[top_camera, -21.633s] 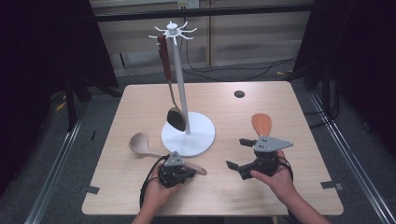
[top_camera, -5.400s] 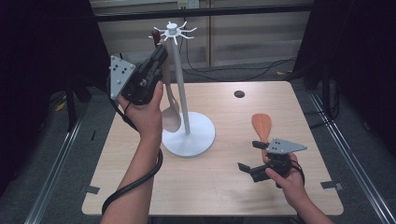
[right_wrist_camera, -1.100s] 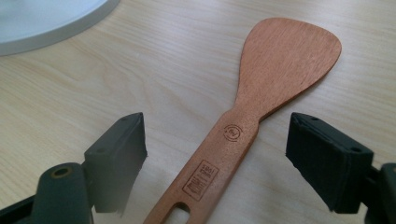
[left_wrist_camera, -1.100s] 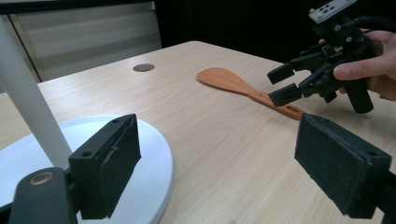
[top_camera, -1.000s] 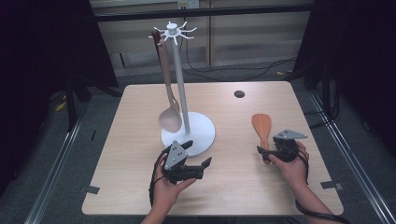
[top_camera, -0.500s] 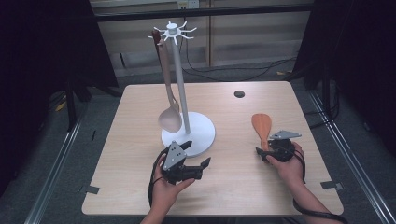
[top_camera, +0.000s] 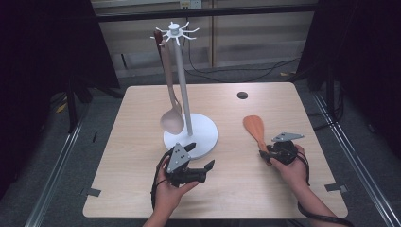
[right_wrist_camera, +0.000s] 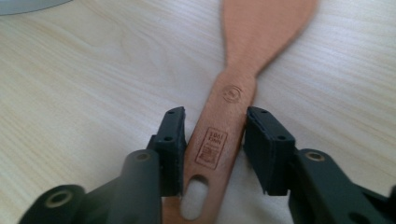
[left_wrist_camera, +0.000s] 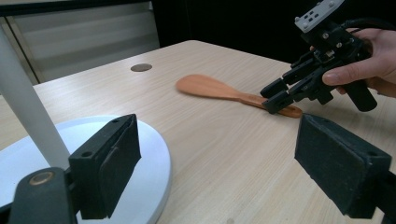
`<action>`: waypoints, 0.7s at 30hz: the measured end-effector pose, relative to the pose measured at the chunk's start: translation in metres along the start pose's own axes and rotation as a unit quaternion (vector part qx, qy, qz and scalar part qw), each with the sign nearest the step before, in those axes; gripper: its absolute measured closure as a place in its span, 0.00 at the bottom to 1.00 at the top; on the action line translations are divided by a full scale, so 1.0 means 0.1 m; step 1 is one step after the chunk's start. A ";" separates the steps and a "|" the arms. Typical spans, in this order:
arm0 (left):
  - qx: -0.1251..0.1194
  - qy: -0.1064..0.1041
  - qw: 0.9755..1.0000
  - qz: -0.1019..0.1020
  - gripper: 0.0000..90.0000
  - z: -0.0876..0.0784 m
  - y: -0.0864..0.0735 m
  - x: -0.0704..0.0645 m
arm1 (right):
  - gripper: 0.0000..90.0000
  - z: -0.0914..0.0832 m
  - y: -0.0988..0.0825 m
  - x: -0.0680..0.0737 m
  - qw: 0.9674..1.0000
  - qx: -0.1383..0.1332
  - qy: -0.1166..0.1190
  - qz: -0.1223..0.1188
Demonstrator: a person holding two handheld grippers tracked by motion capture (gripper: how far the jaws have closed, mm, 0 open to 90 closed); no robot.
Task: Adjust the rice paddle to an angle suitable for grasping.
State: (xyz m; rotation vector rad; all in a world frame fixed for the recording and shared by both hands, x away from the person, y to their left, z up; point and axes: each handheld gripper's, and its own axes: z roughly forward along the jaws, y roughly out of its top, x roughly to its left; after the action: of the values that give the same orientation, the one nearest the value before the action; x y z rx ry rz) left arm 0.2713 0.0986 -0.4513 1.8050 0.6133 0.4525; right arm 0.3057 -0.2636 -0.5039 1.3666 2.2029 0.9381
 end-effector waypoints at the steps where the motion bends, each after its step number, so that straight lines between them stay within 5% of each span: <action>1: -0.003 -0.001 1.000 -0.002 0.16 0.00 0.00 0.00 | 0.71 -0.01 0.00 0.00 1.000 0.002 0.001 0.001; 21: -0.006 -0.027 1.000 0.008 0.16 0.16 0.06 -0.05 | 0.74 -0.15 -0.10 -0.02 0.999 0.013 0.051 -0.009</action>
State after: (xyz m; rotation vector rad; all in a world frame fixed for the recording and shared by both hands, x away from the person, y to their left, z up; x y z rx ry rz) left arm 0.2775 0.0822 -0.4499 1.8064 0.5582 0.4168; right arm 0.2906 -0.2734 -0.5007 1.3349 2.3066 0.9974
